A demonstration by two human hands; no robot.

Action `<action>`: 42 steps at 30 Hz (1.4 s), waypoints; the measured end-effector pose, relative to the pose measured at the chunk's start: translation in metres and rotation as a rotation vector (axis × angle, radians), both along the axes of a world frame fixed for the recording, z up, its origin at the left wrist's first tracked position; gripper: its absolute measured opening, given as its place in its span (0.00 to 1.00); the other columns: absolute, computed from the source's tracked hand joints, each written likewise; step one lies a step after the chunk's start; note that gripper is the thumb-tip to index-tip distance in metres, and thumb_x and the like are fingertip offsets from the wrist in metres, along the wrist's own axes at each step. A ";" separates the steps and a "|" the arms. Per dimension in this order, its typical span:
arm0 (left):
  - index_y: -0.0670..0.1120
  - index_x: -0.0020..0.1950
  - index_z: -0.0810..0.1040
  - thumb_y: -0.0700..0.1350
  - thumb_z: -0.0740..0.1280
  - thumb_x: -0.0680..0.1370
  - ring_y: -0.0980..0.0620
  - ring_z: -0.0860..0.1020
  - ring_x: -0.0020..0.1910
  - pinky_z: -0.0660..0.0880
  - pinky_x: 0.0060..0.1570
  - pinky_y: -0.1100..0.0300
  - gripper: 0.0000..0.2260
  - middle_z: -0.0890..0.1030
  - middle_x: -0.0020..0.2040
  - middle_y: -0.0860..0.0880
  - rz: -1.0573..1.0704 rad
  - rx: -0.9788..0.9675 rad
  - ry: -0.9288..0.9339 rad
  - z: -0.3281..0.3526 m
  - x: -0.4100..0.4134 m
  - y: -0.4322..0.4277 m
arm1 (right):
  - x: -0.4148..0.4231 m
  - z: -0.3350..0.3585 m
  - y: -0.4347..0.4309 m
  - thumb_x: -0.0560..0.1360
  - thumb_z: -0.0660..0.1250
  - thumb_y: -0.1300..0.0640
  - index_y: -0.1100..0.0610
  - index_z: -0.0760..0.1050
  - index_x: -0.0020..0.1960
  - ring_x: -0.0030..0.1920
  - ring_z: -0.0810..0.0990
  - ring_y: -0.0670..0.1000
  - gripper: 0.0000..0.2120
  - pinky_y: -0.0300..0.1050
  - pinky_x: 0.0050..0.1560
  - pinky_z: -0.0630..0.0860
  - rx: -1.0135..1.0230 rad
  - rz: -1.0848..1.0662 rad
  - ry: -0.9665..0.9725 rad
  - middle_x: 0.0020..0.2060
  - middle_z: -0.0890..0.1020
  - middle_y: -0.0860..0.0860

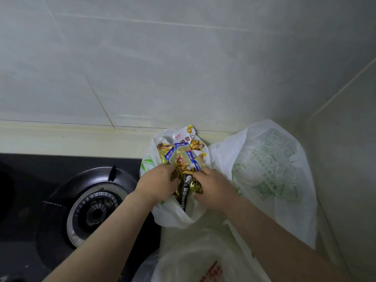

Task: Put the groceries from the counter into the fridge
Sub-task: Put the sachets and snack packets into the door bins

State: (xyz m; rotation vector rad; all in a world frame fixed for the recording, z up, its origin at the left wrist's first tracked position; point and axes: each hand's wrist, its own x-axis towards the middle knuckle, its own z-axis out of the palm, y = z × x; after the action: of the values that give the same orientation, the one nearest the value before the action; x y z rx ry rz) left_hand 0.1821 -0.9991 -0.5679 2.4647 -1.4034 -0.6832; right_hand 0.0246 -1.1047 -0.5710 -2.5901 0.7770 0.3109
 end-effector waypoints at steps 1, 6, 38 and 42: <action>0.48 0.54 0.77 0.50 0.62 0.78 0.46 0.78 0.50 0.74 0.44 0.56 0.09 0.77 0.50 0.49 -0.011 0.012 -0.008 0.000 -0.001 0.000 | 0.000 -0.002 0.000 0.72 0.69 0.48 0.52 0.70 0.66 0.59 0.74 0.55 0.24 0.51 0.58 0.73 -0.015 -0.002 -0.007 0.61 0.73 0.51; 0.48 0.57 0.77 0.49 0.66 0.76 0.48 0.77 0.51 0.74 0.46 0.57 0.11 0.78 0.53 0.49 -0.025 0.022 -0.012 -0.007 0.000 0.004 | -0.003 -0.007 0.003 0.72 0.69 0.49 0.52 0.69 0.65 0.58 0.73 0.54 0.23 0.51 0.58 0.73 -0.014 -0.062 -0.041 0.60 0.73 0.50; 0.43 0.42 0.73 0.39 0.68 0.79 0.52 0.75 0.35 0.74 0.40 0.54 0.07 0.77 0.37 0.47 0.481 -0.547 0.662 0.035 -0.004 0.025 | -0.018 0.025 0.009 0.70 0.72 0.49 0.49 0.74 0.65 0.56 0.75 0.51 0.24 0.43 0.54 0.72 0.156 -0.556 -0.308 0.51 0.71 0.48; 0.43 0.51 0.76 0.41 0.64 0.82 0.45 0.83 0.43 0.81 0.46 0.46 0.03 0.84 0.45 0.43 0.567 -0.541 0.824 0.045 -0.003 0.026 | -0.018 0.031 0.011 0.71 0.71 0.45 0.45 0.74 0.64 0.55 0.76 0.47 0.22 0.45 0.57 0.75 0.345 -0.660 -0.352 0.55 0.75 0.46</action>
State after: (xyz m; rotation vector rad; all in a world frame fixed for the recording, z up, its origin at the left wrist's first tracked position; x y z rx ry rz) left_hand 0.1795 -0.9728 -0.5232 1.6899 -0.4563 -0.8756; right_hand 0.0069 -1.0934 -0.5399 -1.8644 1.2472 -0.1920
